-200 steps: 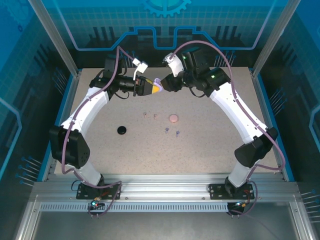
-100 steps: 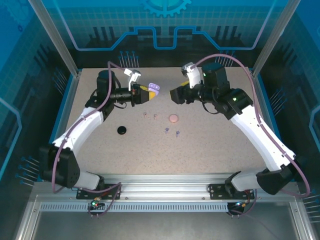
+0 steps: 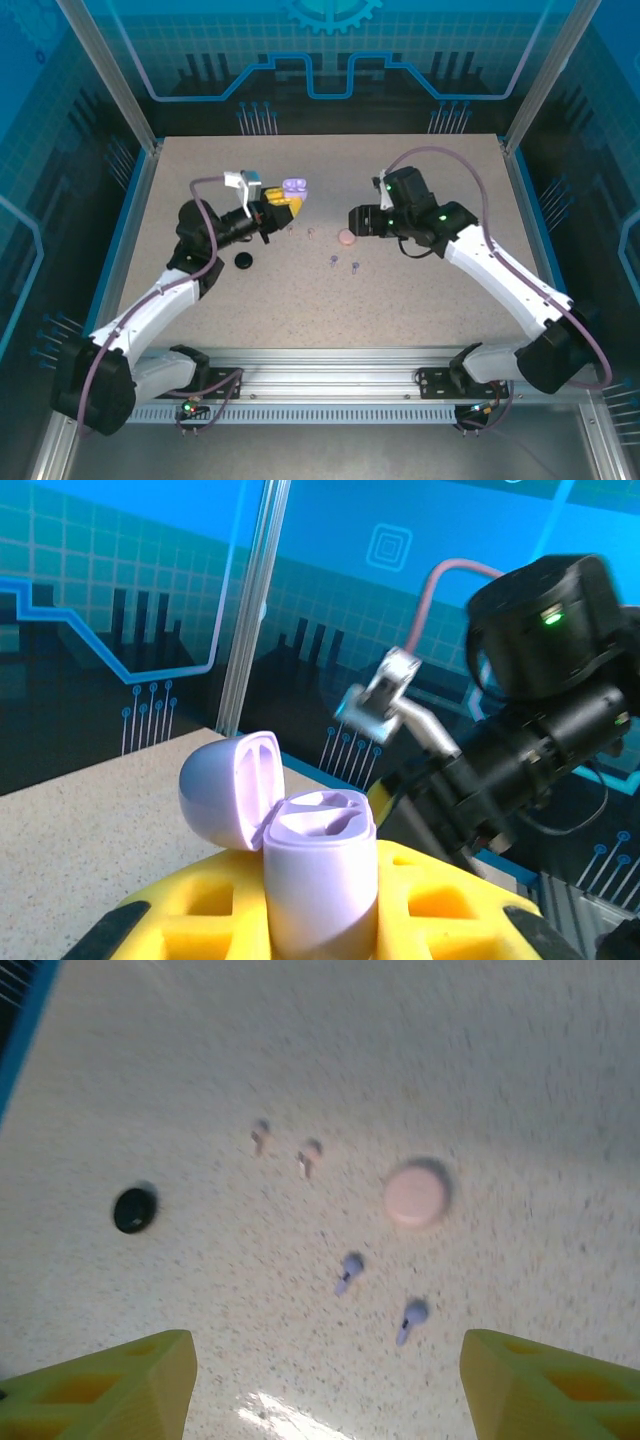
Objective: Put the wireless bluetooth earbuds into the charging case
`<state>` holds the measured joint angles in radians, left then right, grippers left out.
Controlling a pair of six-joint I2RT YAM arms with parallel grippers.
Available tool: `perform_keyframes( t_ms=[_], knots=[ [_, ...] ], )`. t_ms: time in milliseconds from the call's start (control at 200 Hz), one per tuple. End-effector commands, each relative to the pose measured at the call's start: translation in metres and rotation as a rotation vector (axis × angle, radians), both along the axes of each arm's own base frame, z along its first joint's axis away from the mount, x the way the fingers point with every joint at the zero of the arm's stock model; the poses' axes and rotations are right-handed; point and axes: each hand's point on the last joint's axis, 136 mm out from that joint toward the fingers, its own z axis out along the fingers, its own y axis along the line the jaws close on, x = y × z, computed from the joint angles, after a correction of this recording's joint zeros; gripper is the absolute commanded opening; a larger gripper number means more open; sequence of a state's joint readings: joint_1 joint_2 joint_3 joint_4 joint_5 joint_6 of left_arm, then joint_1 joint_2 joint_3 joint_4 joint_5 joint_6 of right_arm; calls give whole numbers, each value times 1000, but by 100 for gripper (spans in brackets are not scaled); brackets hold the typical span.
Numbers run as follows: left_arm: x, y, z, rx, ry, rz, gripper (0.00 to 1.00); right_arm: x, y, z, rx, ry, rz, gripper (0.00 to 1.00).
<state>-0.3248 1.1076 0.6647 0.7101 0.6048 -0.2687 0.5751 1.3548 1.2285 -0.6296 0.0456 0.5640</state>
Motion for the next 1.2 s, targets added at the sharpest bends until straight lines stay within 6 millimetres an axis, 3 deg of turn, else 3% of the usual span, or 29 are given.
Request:
perform_keyframes(
  t_ms=[0,150,265,445,645,840,1196],
  knots=[
    [-5,11,28,-39,-191,109,0,-4,5,-41,-21,116,-98,70],
    [-9,12,16,-25,-191,126,0,-3,24,-78,-77,198,-132,67],
    [-7,18,10,-28,-179,173,0,3,46,-96,-126,240,-138,63],
    [-4,34,4,-32,-172,279,0,9,63,-123,-238,298,-221,55],
    [-4,42,5,-32,-178,328,0,14,63,-146,-298,340,-330,49],
    [-3,44,9,-51,-168,335,0,18,68,-162,-326,363,-325,46],
    [-4,42,7,-67,-151,320,0,24,68,-181,-330,391,-354,42]
  ],
)
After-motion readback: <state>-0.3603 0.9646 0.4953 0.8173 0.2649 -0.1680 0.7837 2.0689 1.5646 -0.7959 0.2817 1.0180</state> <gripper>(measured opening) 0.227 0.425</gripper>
